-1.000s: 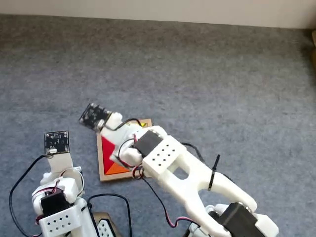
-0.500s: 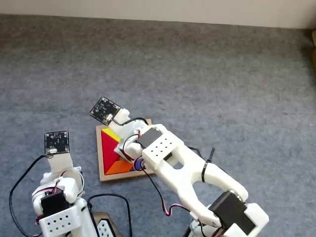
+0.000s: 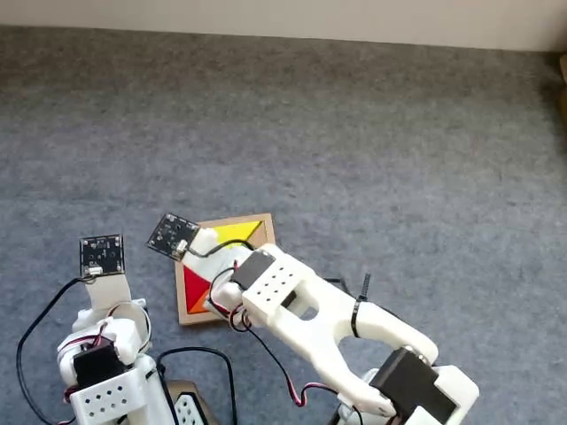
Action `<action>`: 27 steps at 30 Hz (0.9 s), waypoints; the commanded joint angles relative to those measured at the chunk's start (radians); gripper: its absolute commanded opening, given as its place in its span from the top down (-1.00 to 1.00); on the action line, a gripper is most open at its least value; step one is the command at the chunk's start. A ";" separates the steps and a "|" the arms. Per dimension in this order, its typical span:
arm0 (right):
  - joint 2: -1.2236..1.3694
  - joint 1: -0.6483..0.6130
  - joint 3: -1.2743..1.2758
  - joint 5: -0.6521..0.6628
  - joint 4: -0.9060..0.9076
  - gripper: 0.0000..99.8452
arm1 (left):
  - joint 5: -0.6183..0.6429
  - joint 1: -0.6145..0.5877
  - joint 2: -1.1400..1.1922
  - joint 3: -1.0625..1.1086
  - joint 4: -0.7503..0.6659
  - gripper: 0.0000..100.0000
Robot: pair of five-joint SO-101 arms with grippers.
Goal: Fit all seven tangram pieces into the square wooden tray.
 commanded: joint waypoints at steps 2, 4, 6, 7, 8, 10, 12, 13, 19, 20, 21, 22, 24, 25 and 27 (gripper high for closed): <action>-0.110 0.028 -0.015 -0.009 0.008 0.99 | -0.006 -0.010 -0.041 0.021 0.003 0.99; -0.151 0.050 -0.015 -0.009 0.002 0.99 | -0.006 -0.010 -0.041 0.021 0.003 0.99; -0.166 0.076 -0.013 -0.009 -0.018 0.99 | -0.006 -0.010 -0.041 0.021 0.003 0.99; -0.163 0.093 -0.013 -0.009 -0.042 0.99 | -0.006 -0.010 -0.041 0.021 0.003 0.99; -0.153 0.107 -0.012 -0.009 -0.073 0.99 | -0.006 -0.010 -0.041 0.021 0.003 0.99; -0.116 0.120 -0.007 -0.009 -0.137 0.99 | -0.006 -0.010 -0.041 0.021 0.003 0.99; -0.068 0.117 -0.005 -0.009 -0.150 0.99 | -0.006 -0.010 -0.041 0.021 0.003 0.99; -0.051 0.105 -0.005 -0.009 -0.147 0.99 | -0.006 -0.010 -0.041 0.021 0.003 0.99; -0.007 0.001 -0.004 -0.009 -0.082 0.99 | -0.006 -0.010 -0.041 0.021 0.003 0.99; -0.012 -0.008 -0.004 -0.009 -0.065 0.99 | -0.006 -0.010 -0.041 0.021 0.003 0.99; -0.018 -0.015 -0.004 -0.009 -0.050 0.99 | -0.006 -0.010 -0.041 0.021 0.003 0.99; -0.024 -0.019 -0.004 -0.009 -0.041 0.99 | -0.006 -0.010 -0.041 0.021 0.003 0.99; -0.035 -0.022 -0.004 -0.009 -0.033 0.99 | -0.006 -0.010 -0.041 0.021 0.003 0.99; -0.036 -0.019 -0.004 -0.009 -0.033 0.99 | -0.006 -0.010 -0.041 0.021 0.003 0.99; -0.044 -0.016 -0.004 -0.009 -0.031 0.99 | -0.006 -0.010 -0.041 0.021 0.003 0.99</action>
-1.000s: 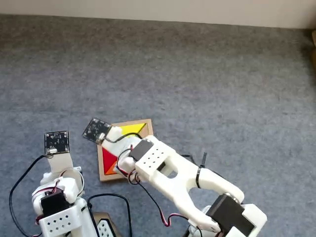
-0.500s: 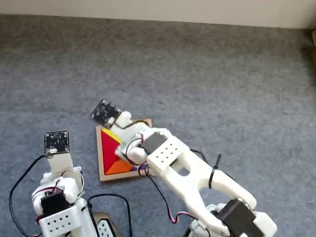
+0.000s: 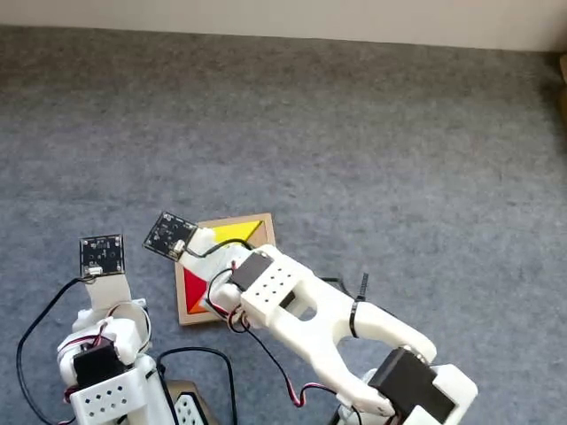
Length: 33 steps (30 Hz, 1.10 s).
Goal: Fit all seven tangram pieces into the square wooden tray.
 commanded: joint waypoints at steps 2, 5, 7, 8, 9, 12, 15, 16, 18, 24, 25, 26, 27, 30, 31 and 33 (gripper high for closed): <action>-0.068 -0.007 -0.005 -0.009 0.038 0.99 | -0.006 -0.010 -0.041 0.021 0.003 0.99; -0.093 0.007 -0.005 -0.009 0.044 0.99 | -0.006 -0.010 -0.041 0.021 0.003 0.99; -0.091 0.030 -0.005 -0.009 0.039 0.99 | -0.006 -0.010 -0.041 0.021 0.003 0.99; -0.084 0.039 -0.005 -0.009 0.038 0.99 | -0.006 -0.010 -0.041 0.021 0.003 0.99; -0.073 0.054 -0.005 -0.009 0.035 0.99 | -0.006 -0.010 -0.041 0.021 0.003 0.99; -0.042 0.088 -0.005 -0.009 -0.005 0.99 | -0.006 -0.010 -0.041 0.021 0.003 0.99; -0.062 0.105 -0.005 -0.009 0.013 0.99 | -0.006 -0.010 -0.041 0.021 0.003 0.99; -0.093 0.116 -0.005 -0.009 0.047 0.99 | -0.006 -0.010 -0.041 0.021 0.003 0.99; -0.180 0.139 -0.007 -0.009 0.119 0.99 | -0.006 -0.010 -0.041 0.021 0.003 0.99; -0.447 0.278 0.031 -0.009 0.297 0.99 | -0.006 -0.010 -0.041 0.021 0.003 0.99; -0.481 0.311 0.059 -0.009 0.302 0.99 | -0.006 -0.010 -0.041 0.021 0.003 0.99; -0.519 0.343 0.094 -0.009 0.302 0.99 | -0.006 -0.010 -0.041 0.021 0.003 0.99; -0.556 0.374 0.133 -0.009 0.300 0.99 | -0.006 -0.010 -0.041 0.021 0.003 0.99; -0.665 0.467 0.255 -0.009 0.298 0.99 | -0.006 -0.010 -0.041 0.021 0.003 0.99; -0.705 0.496 0.294 -0.009 0.298 0.99 | -0.006 -0.010 -0.041 0.021 0.003 0.99; -0.785 0.555 0.369 -0.009 0.298 0.99 | -0.006 -0.010 -0.041 0.021 0.003 0.99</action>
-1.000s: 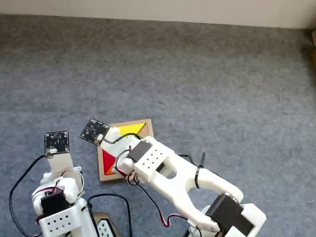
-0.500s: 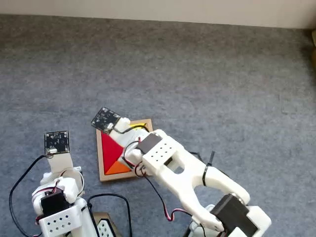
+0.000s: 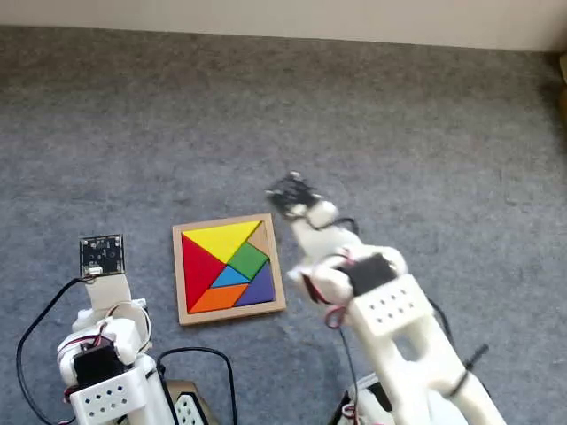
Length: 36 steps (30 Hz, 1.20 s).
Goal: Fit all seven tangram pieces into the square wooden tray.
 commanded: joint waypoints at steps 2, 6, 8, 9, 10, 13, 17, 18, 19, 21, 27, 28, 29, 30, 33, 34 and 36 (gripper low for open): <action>-0.216 0.145 0.133 -0.009 0.008 0.99 | -0.006 -0.010 -0.041 0.021 0.003 0.99; -0.403 0.243 0.260 -0.040 0.008 0.99 | -0.006 -0.010 -0.041 0.021 0.003 0.99; -0.501 0.275 0.317 -0.123 0.008 0.99 | -0.006 -0.010 -0.041 0.021 0.003 0.99; -0.552 0.286 0.343 -0.155 0.008 0.99 | -0.006 -0.010 -0.041 0.021 0.003 0.99; -0.602 0.295 0.372 -0.181 0.008 0.99 | -0.006 -0.010 -0.041 0.021 0.003 0.99; -0.746 0.302 0.464 -0.213 0.008 0.99 | -0.006 -0.010 -0.041 0.021 0.003 0.99; -0.943 0.303 0.599 -0.213 0.010 0.99 | -0.006 -0.010 -0.041 0.021 0.003 0.99; -0.992 0.303 0.641 -0.213 0.010 0.99 | -0.006 -0.010 -0.041 0.021 0.003 0.99; -1.046 0.303 0.687 -0.213 0.010 0.99 | -0.006 -0.010 -0.041 0.021 0.003 0.99; -1.073 0.303 0.765 -0.215 0.007 0.99 | -0.006 -0.010 -0.041 0.021 0.003 0.99; -1.024 0.328 0.877 -0.371 -0.018 0.99 | -0.006 -0.010 -0.041 0.021 0.003 0.99; -1.024 0.354 0.877 -0.388 0.015 0.99 | -0.006 -0.010 -0.041 0.021 0.003 0.99; -1.026 0.383 0.877 -0.404 0.053 0.99 | -0.006 -0.010 -0.041 0.021 0.003 0.99; -1.026 0.409 0.877 -0.410 0.094 0.99 | -0.006 -0.010 -0.041 0.021 0.003 0.99; -1.027 0.460 0.877 -0.408 0.170 0.99 | -0.006 -0.010 -0.041 0.021 0.003 0.99; -1.027 0.463 0.877 -0.408 0.168 0.99 | -0.006 -0.010 -0.041 0.021 0.003 0.99; -1.027 0.463 0.877 -0.408 0.168 0.99 | -0.006 -0.010 -0.041 0.021 0.003 0.99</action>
